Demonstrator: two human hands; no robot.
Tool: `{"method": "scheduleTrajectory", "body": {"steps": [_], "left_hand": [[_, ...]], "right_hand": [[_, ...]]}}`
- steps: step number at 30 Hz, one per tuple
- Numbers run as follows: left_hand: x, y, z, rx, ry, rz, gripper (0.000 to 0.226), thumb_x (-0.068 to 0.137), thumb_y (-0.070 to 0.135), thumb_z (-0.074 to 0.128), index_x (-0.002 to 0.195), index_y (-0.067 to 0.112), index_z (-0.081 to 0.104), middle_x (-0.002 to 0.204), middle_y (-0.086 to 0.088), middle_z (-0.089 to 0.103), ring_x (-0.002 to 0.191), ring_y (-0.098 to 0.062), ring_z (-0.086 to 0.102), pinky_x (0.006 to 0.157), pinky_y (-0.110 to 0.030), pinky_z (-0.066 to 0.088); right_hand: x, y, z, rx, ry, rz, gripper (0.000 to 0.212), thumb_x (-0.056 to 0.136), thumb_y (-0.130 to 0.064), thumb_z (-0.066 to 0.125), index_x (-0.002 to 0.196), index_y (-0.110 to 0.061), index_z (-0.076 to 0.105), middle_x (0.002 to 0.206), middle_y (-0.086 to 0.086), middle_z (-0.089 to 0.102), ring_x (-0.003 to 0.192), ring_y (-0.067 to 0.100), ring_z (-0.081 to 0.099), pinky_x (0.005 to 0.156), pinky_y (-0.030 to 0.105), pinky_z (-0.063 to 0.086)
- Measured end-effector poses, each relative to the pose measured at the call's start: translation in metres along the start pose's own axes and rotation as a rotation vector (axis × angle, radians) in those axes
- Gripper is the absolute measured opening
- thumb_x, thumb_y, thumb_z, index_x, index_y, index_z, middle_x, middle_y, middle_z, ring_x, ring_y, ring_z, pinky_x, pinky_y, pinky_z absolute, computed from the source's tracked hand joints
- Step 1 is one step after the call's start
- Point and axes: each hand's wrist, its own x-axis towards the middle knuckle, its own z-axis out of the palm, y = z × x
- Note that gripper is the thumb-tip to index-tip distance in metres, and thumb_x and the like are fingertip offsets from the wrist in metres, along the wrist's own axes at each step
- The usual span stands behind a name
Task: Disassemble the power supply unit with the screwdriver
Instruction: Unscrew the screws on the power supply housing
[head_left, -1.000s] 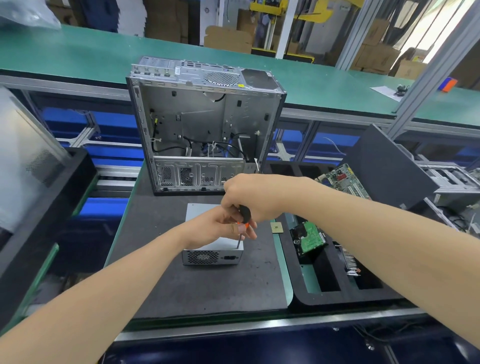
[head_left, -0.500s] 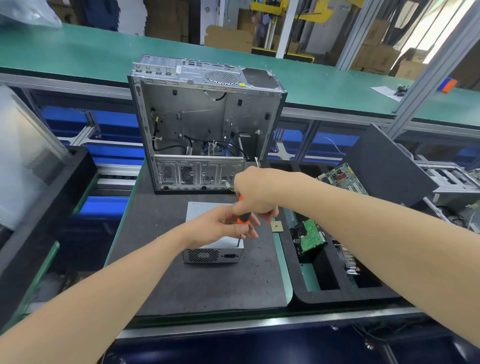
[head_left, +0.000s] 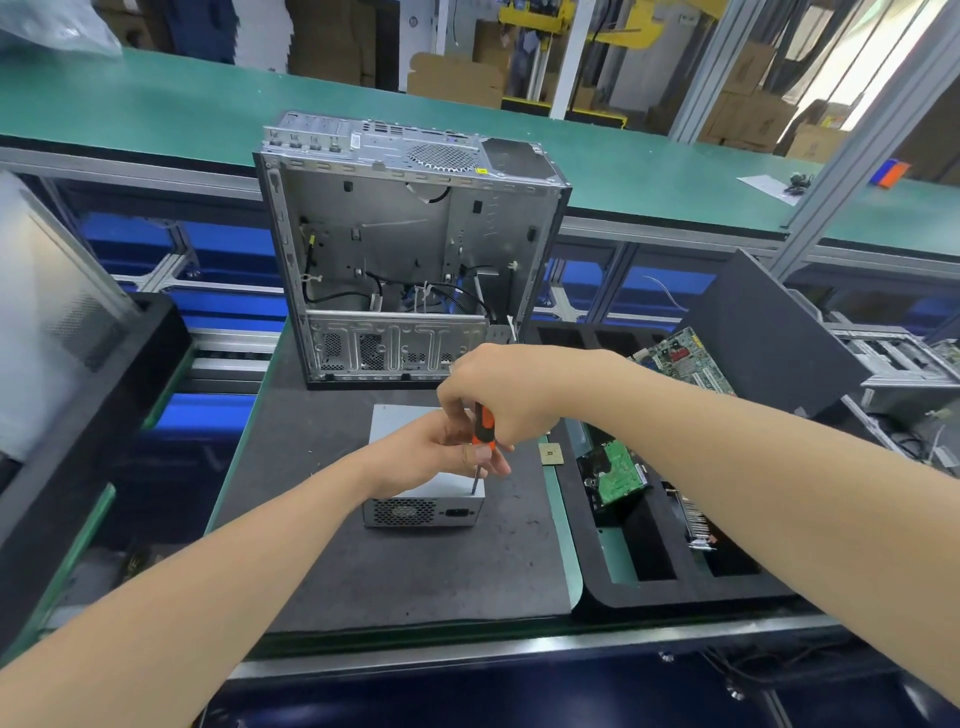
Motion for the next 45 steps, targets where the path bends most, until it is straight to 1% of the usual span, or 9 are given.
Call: {"method": "scheduleTrajectory", "body": {"steps": [5,7,13,18,22,29,34,38,45], "left_hand": [[0.001,-0.001,0.000,0.022,-0.019,0.020,0.015,0.107,0.015,0.060,0.119,0.016,0.069,0.114,-0.010,0.075,0.112,-0.027,0.071,0.103,-0.043,0.056],[0.001,0.000,0.000,0.020,-0.019,-0.001,0.015,0.108,0.018,0.060,0.116,0.023,0.070,0.114,-0.008,0.076,0.112,-0.024,0.071,0.104,-0.042,0.055],[0.003,0.003,0.003,0.017,-0.020,0.024,0.022,0.107,0.020,0.061,0.123,0.032,0.070,0.121,0.001,0.074,0.114,-0.022,0.071,0.104,-0.041,0.056],[0.002,0.003,-0.002,0.003,0.017,-0.008,0.025,0.108,0.019,0.061,0.131,0.015,0.067,0.120,-0.011,0.076,0.113,-0.025,0.071,0.104,-0.040,0.056],[0.002,0.004,-0.003,0.008,0.018,-0.024,0.025,0.107,0.012,0.060,0.130,0.007,0.066,0.115,-0.009,0.078,0.111,-0.021,0.072,0.104,-0.041,0.056],[0.001,0.002,-0.002,0.019,0.024,-0.012,0.016,0.106,0.008,0.060,0.120,0.008,0.069,0.112,-0.011,0.077,0.115,-0.029,0.072,0.104,-0.042,0.057],[0.000,0.002,-0.001,0.024,0.006,-0.010,0.015,0.107,0.018,0.062,0.118,0.013,0.070,0.111,-0.009,0.076,0.117,-0.031,0.070,0.106,-0.046,0.055],[0.000,0.003,0.001,0.040,0.008,-0.012,0.014,0.104,0.026,0.064,0.115,0.029,0.073,0.112,-0.007,0.077,0.116,-0.028,0.071,0.106,-0.045,0.055],[-0.001,0.003,-0.004,0.032,0.028,-0.014,0.023,0.107,0.019,0.063,0.128,0.010,0.065,0.117,-0.009,0.076,0.116,-0.027,0.071,0.106,-0.046,0.055]], "right_hand": [[-0.005,-0.011,-0.009,0.058,0.140,0.341,0.050,0.093,-0.073,0.045,0.079,-0.027,0.060,0.073,0.000,0.060,0.058,0.022,0.069,0.055,0.033,0.052],[-0.004,-0.015,-0.007,0.101,-0.001,0.427,0.052,0.106,-0.055,0.034,0.061,-0.035,0.052,0.055,0.003,0.064,0.045,0.025,0.070,0.057,0.033,0.059],[0.001,-0.006,-0.006,0.164,-0.088,0.371,0.044,0.099,-0.041,0.051,0.075,-0.008,0.068,0.049,0.003,0.067,0.039,0.020,0.065,0.057,0.029,0.060],[-0.001,0.001,-0.008,-0.046,0.020,0.079,0.007,0.084,-0.021,0.068,0.091,-0.020,0.068,0.084,-0.003,0.071,0.083,0.020,0.066,0.069,0.037,0.059],[-0.001,-0.001,-0.004,-0.046,-0.009,-0.027,0.021,0.079,-0.005,0.065,0.091,-0.021,0.065,0.094,0.003,0.069,0.094,0.021,0.061,0.073,0.040,0.056],[0.000,-0.004,0.002,-0.023,0.101,-0.004,0.021,0.081,-0.035,0.069,0.094,-0.020,0.066,0.090,-0.004,0.063,0.096,0.019,0.059,0.074,0.042,0.058],[0.004,-0.012,0.002,0.001,0.322,0.360,0.065,0.094,-0.075,0.041,0.070,-0.016,0.054,0.069,0.000,0.053,0.052,0.016,0.053,0.048,0.027,0.032],[0.010,-0.015,0.004,0.230,0.066,0.478,0.058,0.102,-0.051,0.042,0.070,-0.007,0.063,0.041,0.005,0.062,0.027,0.020,0.057,0.040,0.023,0.047],[0.012,0.002,-0.004,0.013,0.022,0.173,0.018,0.085,-0.033,0.064,0.086,-0.015,0.068,0.066,0.000,0.074,0.061,0.023,0.073,0.058,0.034,0.060]]}}
